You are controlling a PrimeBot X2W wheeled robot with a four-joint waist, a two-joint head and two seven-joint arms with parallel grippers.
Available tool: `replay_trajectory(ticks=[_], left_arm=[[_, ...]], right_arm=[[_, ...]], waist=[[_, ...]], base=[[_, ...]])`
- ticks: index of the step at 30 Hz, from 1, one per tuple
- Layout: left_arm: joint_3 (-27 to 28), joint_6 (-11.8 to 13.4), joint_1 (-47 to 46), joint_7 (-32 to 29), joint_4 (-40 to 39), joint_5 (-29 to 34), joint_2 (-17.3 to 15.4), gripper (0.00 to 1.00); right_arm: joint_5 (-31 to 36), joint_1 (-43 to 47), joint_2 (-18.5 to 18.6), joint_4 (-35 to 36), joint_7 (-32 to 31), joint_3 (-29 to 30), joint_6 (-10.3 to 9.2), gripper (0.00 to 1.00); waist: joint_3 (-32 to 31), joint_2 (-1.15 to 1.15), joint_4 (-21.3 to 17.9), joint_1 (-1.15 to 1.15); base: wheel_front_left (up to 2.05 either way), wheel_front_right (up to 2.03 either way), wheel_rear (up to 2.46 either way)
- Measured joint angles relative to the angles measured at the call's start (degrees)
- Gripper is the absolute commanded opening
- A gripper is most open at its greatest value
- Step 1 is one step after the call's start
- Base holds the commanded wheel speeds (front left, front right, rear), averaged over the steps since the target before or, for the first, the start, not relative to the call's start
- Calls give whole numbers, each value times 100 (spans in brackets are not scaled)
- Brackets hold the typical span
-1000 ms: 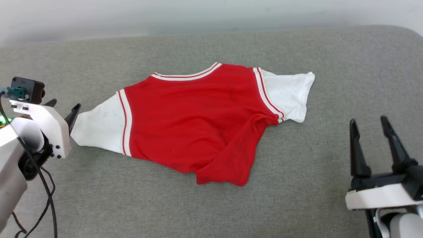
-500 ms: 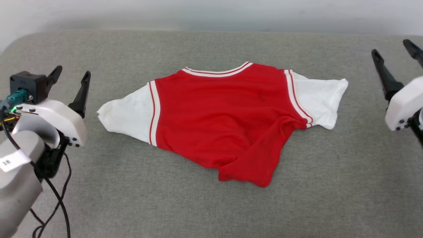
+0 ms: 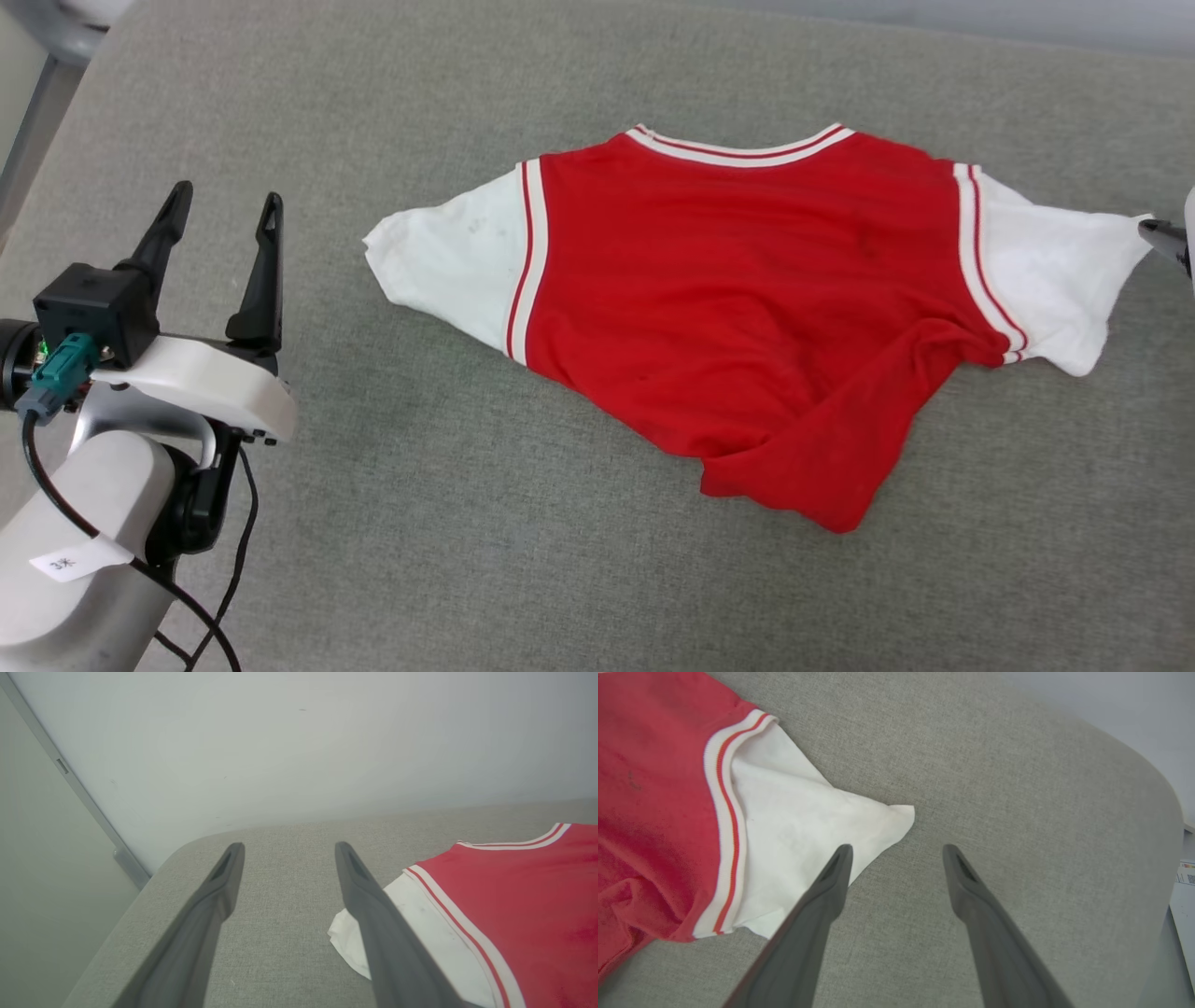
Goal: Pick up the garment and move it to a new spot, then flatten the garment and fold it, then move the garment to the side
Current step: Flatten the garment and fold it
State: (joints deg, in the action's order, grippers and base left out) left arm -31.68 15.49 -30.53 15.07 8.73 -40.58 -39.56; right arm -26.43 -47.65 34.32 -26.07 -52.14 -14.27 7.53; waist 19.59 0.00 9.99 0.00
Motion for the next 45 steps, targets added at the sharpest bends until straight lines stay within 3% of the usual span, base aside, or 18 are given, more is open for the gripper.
replay_trajectory(ticks=[7, 17, 18, 19, 25, 31, 35, 39, 45], left_arm=[[515, -250, 86, 1, -69, 397, 281, 100], [1010, -639, 85, 0, 181, 826, 606, 100], [1054, -678, 85, 0, 221, 856, 619, 100], [1091, -697, 86, 0, 250, 879, 632, 100], [1292, -944, 211, 0, 512, 1002, 676, 100], [1236, -1414, 7, -316, 827, 808, 436, 100], [1122, -1838, -299, -1069, 965, 542, 223, 100], [926, -2092, -716, -2059, 983, 259, 11, 100], [525, -2256, -1376, -3800, 949, -479, -172, 100]], right_arm=[[121, -359, -16, -419, -467, -112, 0, 100], [52, -337, 32, -654, -643, -309, -4, 100], [41, -336, 35, -644, -624, -342, -8, 28], [31, -326, 37, -622, -546, -387, -13, 0], [-305, -274, -109, -584, 521, -435, 1, 0], [-586, -130, -18, -293, 1428, -489, 0, 0], [-709, 159, 99, -85, 1753, -648, 0, 0], [-794, 391, 152, 137, 1926, -791, 0, 0], [-850, 544, 142, 417, 2014, -955, 0, 0]], waist=[[458, 0, 190, 0], [823, 0, 264, 0], [819, 0, 250, 0], [811, 0, 234, 0], [579, 0, 62, 1], [253, 0, -109, 1], [102, 0, -283, 1], [10, 0, -443, 0], [40, 0, -628, 0]], base=[[0, 0, 0], [0, 0, 0], [0, 0, 0], [0, 0, 0], [0, 0, 0], [0, 0, 0], [0, 0, 0], [0, 0, 0], [0, 0, 0]])
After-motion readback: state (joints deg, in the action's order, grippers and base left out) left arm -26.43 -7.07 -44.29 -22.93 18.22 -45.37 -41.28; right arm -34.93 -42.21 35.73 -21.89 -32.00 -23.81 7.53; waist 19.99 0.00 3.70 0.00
